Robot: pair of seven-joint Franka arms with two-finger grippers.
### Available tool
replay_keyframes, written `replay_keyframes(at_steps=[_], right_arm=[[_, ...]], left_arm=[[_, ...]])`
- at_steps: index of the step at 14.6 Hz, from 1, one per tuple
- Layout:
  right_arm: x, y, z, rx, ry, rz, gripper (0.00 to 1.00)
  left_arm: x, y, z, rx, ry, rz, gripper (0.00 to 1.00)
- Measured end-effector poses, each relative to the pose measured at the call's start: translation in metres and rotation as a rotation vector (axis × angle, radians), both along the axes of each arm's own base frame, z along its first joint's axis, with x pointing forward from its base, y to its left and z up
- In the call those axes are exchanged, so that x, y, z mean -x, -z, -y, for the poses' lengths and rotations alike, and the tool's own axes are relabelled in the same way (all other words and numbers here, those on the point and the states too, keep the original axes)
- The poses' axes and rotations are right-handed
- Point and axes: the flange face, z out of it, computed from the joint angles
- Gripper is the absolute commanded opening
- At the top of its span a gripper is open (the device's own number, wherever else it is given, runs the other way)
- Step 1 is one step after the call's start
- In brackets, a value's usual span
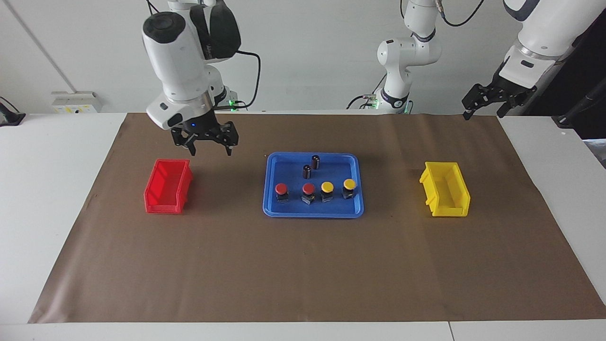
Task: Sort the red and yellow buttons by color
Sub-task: 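Reach the right gripper to a red button and grasp it, then move the right gripper to the red bin while the left gripper reaches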
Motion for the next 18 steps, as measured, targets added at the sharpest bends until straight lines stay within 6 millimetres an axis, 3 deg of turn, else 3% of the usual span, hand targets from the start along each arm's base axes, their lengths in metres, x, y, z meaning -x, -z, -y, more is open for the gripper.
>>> replay_keyframes(at_steps=[2,5,14,18], right_arm=[[-0.002,0.043,-0.049,-0.011,0.003,0.009,1.0],[0.008,0.092,-0.08,-0.017,-0.016,0.014,1.0],[0.023,0.153,-0.088,-0.028,-0.033,0.03,0.84],[0.038,0.172,-0.111,-0.024,-0.075,0.018,0.79]], left_arm=[[0.002,0.002,0.0,-0.001,-0.001,-0.005,1.0],[0.005,0.003,0.0,-0.001,-0.002,-0.009,1.0],[0.012,0.012,-0.002,-0.004,-0.011,-0.026,1.0],[0.014,0.012,-0.002,-0.004,-0.012,-0.025,1.0]])
